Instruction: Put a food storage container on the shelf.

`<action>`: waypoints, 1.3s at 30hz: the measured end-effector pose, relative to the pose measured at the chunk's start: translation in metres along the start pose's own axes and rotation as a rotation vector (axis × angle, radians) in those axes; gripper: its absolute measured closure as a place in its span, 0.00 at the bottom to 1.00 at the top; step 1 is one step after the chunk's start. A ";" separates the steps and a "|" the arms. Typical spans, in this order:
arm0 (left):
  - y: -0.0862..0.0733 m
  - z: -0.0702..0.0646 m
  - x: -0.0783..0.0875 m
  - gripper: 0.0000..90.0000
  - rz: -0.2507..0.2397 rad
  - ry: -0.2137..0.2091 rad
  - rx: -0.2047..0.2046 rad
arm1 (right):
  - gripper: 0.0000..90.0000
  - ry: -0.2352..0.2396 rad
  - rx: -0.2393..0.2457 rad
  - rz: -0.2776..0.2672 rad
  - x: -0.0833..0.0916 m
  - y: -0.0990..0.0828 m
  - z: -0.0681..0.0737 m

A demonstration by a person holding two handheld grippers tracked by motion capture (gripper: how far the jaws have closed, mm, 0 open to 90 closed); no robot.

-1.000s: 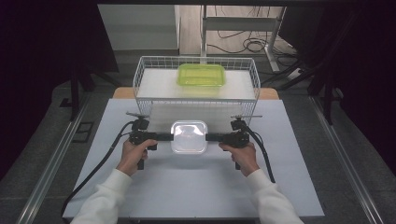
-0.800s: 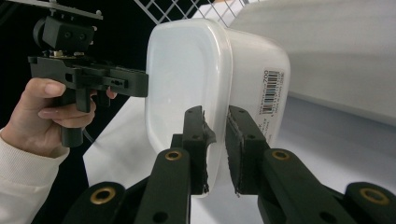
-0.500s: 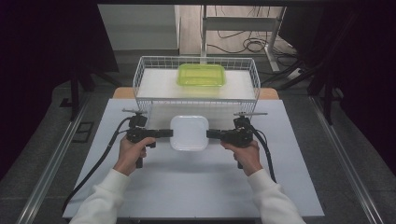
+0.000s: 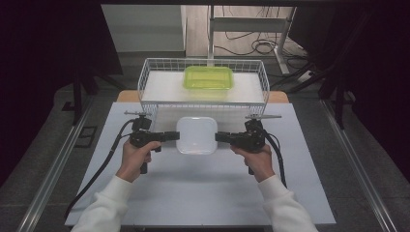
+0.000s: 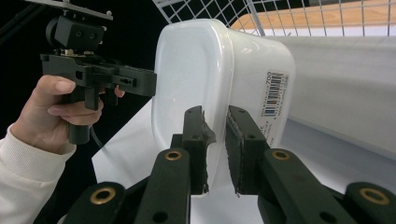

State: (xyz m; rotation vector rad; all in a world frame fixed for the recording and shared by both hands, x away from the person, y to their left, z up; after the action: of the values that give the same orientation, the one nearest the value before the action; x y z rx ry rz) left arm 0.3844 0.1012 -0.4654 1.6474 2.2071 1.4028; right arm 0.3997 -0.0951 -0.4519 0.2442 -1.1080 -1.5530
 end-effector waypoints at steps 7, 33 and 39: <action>0.005 -0.005 0.003 0.86 -0.011 -0.004 -0.012 | 0.86 0.003 0.014 -0.016 0.005 0.005 0.005; 0.046 -0.030 0.025 0.85 -0.057 0.015 -0.078 | 0.86 0.013 0.101 -0.071 0.024 0.046 0.039; 0.055 -0.036 0.031 0.85 -0.069 0.024 -0.099 | 0.86 0.016 0.117 -0.083 0.026 0.055 0.044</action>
State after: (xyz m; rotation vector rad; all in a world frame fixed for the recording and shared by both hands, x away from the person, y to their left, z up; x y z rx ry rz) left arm 0.3926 0.1046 -0.3933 1.5160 2.1469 1.4955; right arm 0.3978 -0.0900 -0.3771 0.3853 -1.1908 -1.5580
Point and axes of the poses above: each handheld gripper's, and its own axes: x roughly backward along the jaws, y roughly out of its top, z roughly to its left, the point moved 9 cm from there along -x, roughly forward along the jaws, and after that the axes turned 2 degrees about -x, right-handed, at the moved point
